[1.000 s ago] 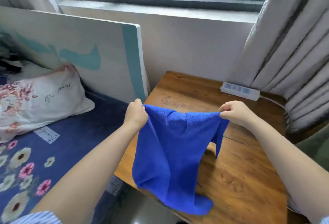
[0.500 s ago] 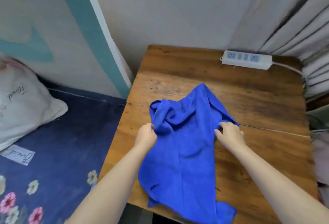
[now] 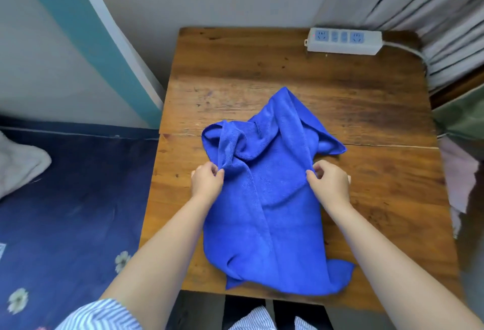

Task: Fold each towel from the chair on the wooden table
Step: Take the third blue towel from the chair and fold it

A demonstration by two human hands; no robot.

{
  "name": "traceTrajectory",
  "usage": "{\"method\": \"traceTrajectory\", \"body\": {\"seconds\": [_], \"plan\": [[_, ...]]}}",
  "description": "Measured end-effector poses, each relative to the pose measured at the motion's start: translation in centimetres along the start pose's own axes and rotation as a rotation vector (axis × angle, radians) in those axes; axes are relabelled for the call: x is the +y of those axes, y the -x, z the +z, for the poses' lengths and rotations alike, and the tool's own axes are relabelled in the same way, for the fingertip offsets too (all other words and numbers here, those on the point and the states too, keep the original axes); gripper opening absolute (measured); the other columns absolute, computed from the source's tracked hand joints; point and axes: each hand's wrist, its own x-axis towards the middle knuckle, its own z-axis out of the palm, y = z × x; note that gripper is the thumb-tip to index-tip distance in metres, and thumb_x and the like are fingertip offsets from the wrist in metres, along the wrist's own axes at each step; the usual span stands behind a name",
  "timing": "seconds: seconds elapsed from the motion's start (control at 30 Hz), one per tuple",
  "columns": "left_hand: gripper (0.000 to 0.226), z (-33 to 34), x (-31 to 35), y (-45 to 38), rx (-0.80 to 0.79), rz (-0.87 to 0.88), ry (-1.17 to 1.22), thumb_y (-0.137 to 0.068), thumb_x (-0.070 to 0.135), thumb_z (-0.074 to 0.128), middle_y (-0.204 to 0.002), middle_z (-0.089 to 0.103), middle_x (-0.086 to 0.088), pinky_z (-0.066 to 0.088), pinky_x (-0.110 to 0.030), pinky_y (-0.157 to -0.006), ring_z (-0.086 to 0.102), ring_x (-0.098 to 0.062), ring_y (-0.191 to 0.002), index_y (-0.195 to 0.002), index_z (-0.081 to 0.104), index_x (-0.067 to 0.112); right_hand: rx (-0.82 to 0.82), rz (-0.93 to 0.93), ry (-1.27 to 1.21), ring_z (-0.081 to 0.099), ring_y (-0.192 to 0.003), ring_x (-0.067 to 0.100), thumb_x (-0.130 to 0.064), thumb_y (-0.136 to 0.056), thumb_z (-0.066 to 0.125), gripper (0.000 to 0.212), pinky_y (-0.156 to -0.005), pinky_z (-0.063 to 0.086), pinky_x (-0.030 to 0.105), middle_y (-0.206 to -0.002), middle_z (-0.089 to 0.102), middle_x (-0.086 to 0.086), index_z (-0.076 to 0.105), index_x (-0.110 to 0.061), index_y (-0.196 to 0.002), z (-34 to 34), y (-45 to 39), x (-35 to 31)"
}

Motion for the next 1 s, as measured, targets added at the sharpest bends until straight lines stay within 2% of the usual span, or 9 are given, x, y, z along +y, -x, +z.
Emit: {"method": "traceTrajectory", "body": {"seconds": [0.13,0.23,0.3,0.37,0.57,0.67,0.77,0.9,1.0], "plan": [[0.037,-1.1,-0.8,1.6,0.022,0.027,-0.081,-0.085,0.006,0.046,-0.059,0.037,-0.002,0.029,-0.038,-0.061,0.043,-0.032,-0.071,-0.056,0.024,0.016,0.154,-0.336,0.272,0.059,-0.055,0.031,0.002,-0.064,0.048,0.010,-0.061,0.038,0.036,-0.055,0.058,0.014,0.055,-0.004,-0.059,-1.2,2.9,1.4],[0.036,-1.9,-2.6,3.2,-0.010,-0.003,-0.186,-0.083,0.007,0.048,-0.072,0.055,-0.018,0.035,-0.041,-0.063,0.051,-0.036,-0.076,-0.055,0.026,0.016,0.104,-0.522,0.523,0.057,-0.040,0.021,-0.011,-0.053,0.053,0.007,-0.050,0.038,0.030,-0.042,0.052,0.005,0.052,-0.011,-0.046,-1.3,5.9,2.5],[0.032,-2.3,-3.8,4.2,-0.036,-0.052,-0.247,-0.082,0.009,0.049,-0.088,0.063,-0.024,0.042,-0.040,-0.070,0.056,-0.038,-0.086,-0.056,0.032,0.013,-0.060,-0.461,0.630,0.061,-0.048,0.020,-0.009,-0.042,0.076,0.020,-0.052,0.043,0.029,-0.049,0.058,0.005,0.057,-0.011,-0.049,-0.6,7.1,3.2],[0.019,-2.5,-4.4,4.7,-0.117,-0.108,-0.329,-0.083,0.013,0.050,-0.095,0.065,-0.020,0.044,-0.034,-0.072,0.058,-0.036,-0.092,-0.065,0.046,0.008,-0.237,-0.307,0.702,0.065,-0.074,0.023,-0.017,-0.064,0.073,0.012,-0.068,0.044,0.035,-0.073,0.065,0.009,0.066,-0.008,-0.069,-0.1,7.5,3.6],[0.008,-2.1,-4.3,3.4,-0.115,-0.139,-0.197,-0.089,0.015,0.047,-0.106,0.061,-0.022,0.040,-0.034,-0.076,0.055,-0.035,-0.100,-0.088,0.049,0.007,-0.028,-0.029,0.303,0.053,-0.103,0.034,-0.023,-0.084,0.060,0.022,-0.083,0.038,0.039,-0.101,0.061,0.018,0.064,-0.003,-0.092,0.0,4.2,2.2],[0.020,-1.9,-3.7,2.4,-0.042,-0.237,0.013,-0.090,0.013,0.051,-0.119,0.057,-0.022,0.040,-0.033,-0.086,0.053,-0.033,-0.111,-0.107,0.050,0.002,-0.136,0.138,0.165,0.054,-0.109,0.031,-0.029,-0.084,0.060,0.032,-0.091,0.036,0.040,-0.107,0.065,0.013,0.058,-0.008,-0.109,0.2,2.1,1.2],[0.013,-2.0,-3.5,2.1,-0.043,-0.303,0.259,-0.090,0.012,0.054,-0.091,0.064,-0.017,0.045,-0.032,-0.073,0.058,-0.029,-0.095,-0.093,0.062,0.002,-0.229,0.198,0.115,0.057,-0.106,0.029,-0.024,-0.083,0.062,0.018,-0.093,0.037,0.037,-0.103,0.069,0.009,0.067,-0.013,-0.096,0.2,1.7,1.0],[0.033,-3.7,-3.7,2.0,-0.121,-0.342,0.442,-0.091,0.004,0.053,-0.061,0.047,-0.004,0.035,-0.015,-0.040,0.053,-0.007,-0.047,-0.059,0.048,0.012,-0.221,0.236,-0.189,0.057,-0.076,0.025,-0.005,-0.080,0.062,0.008,-0.068,0.039,0.024,-0.076,0.066,0.012,0.068,-0.006,-0.074,-1.4,1.6,1.4],[0.032,-5.5,-4.0,1.9,-0.199,-0.322,0.446,-0.092,0.006,0.052,-0.079,0.053,-0.010,0.036,-0.020,-0.054,0.050,-0.012,-0.061,-0.061,0.048,0.012,-0.190,0.264,-0.280,0.040,-0.051,0.016,0.000,-0.083,0.057,0.017,-0.043,0.033,0.016,-0.056,0.048,0.001,0.057,-0.008,-0.068,-3.5,1.4,1.9]]}}
